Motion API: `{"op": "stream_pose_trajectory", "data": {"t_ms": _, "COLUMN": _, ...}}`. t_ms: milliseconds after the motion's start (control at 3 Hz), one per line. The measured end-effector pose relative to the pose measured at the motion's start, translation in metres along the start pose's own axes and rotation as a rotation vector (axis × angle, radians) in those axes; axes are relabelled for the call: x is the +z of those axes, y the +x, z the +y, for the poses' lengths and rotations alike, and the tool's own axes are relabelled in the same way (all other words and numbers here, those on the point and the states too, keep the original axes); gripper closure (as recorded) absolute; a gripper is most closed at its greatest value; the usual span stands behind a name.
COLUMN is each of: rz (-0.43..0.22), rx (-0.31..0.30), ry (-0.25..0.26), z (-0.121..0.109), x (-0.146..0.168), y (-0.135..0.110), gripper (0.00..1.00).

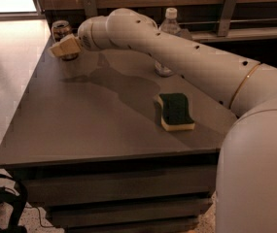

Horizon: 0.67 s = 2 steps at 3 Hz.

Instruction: Knock orange can over

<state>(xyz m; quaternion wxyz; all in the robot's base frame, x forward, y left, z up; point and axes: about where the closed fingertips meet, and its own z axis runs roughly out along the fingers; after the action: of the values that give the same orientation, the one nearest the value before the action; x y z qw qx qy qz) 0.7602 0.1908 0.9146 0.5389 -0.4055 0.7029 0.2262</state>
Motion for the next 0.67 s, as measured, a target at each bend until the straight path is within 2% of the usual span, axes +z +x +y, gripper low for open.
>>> {"op": "stream_pose_trajectory", "data": {"t_ms": 667, "rz": -0.033, "rx": -0.001, "ry": -0.003, "z": -0.005, "x": 0.035, "y": 0.005, "gripper": 0.00}}
